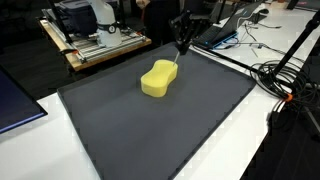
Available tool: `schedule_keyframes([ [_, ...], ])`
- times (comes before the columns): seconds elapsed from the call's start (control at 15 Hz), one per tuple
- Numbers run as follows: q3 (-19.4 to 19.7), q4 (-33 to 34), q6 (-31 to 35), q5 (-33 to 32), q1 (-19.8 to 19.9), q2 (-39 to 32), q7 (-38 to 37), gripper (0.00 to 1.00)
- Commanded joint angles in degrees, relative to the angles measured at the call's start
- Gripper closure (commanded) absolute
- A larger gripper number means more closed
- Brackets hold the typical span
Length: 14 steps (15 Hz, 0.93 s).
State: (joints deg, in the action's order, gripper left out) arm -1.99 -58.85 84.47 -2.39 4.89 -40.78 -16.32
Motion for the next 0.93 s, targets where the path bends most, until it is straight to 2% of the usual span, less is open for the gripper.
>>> schedule_keyframes([
  [0.0, -0.07, -1.43, 1.48, 2.78, 3.86, -0.13, 2.45, 0.97],
  [0.47, -0.92, -10.42, 6.71, 13.87, 16.63, 2.25, 11.44, 0.97],
  [0.67, -1.47, -16.01, 9.56, 18.62, 21.03, 4.1, 16.5, 0.97],
  [0.87, -1.38, -23.05, 13.86, 22.34, 23.83, 7.0, 21.3, 0.97],
])
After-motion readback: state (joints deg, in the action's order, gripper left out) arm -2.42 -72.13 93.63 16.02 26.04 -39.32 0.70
